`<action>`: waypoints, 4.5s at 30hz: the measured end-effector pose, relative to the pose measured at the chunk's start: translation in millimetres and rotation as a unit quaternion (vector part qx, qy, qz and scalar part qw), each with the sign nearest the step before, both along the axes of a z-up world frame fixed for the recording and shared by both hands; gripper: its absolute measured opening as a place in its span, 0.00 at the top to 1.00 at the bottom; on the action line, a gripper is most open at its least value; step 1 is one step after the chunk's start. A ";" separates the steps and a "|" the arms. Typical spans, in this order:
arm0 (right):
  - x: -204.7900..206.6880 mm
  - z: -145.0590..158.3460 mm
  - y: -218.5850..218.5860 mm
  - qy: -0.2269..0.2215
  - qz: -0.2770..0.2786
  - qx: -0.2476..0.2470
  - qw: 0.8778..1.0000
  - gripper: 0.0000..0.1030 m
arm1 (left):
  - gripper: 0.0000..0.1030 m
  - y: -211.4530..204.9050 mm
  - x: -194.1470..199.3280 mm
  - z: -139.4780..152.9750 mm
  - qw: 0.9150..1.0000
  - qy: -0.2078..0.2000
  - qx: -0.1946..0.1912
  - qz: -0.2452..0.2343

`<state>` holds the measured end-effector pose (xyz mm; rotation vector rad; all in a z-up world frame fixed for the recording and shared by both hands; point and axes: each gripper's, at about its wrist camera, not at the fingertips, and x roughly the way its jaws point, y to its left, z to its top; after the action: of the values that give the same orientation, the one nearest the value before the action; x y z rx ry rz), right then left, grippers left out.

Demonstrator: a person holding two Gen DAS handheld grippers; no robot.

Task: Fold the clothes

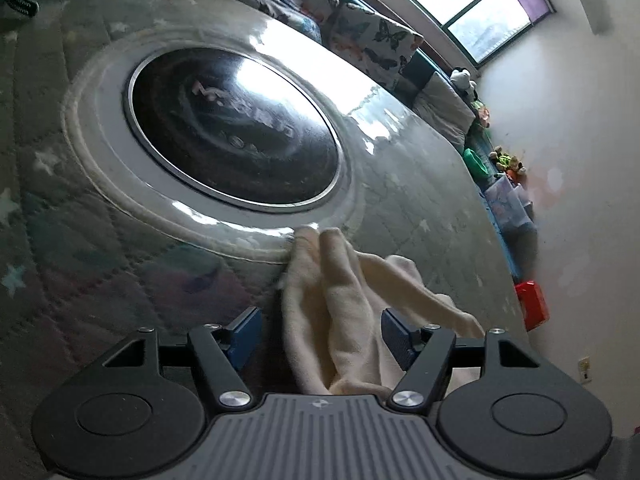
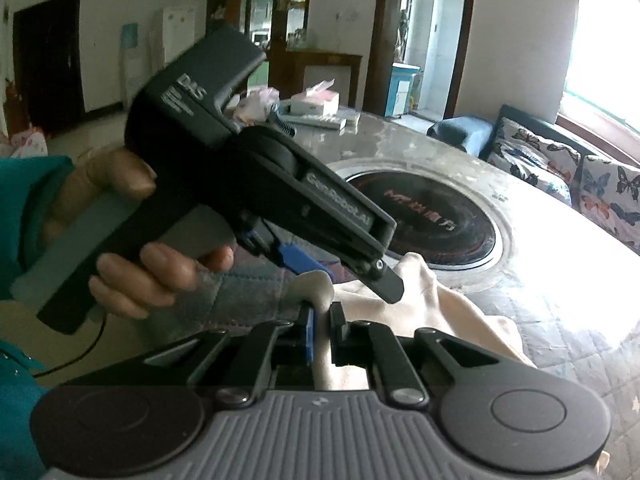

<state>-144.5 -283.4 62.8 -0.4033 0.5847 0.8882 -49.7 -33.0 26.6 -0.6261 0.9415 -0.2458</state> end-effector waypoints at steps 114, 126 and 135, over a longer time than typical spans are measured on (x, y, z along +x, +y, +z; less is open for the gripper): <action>99.2 3.9 -341.5 -0.059 -0.536 0.089 0.837 0.93 | 0.80 -266.4 105.9 26.2 0.957 -0.123 0.134 -0.225; 124.2 -33.1 -343.9 0.008 -0.545 0.087 0.834 0.84 | 0.60 -270.4 101.2 20.8 0.945 -0.143 0.188 -0.225; 162.6 -46.8 -323.8 0.037 -0.512 0.104 0.852 0.80 | 0.55 -286.6 107.0 5.4 0.938 -0.135 0.207 -0.241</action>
<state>18.2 -607.2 16.0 0.1674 0.6543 -0.0760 57.3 -319.6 32.0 0.0390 0.8345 -0.5395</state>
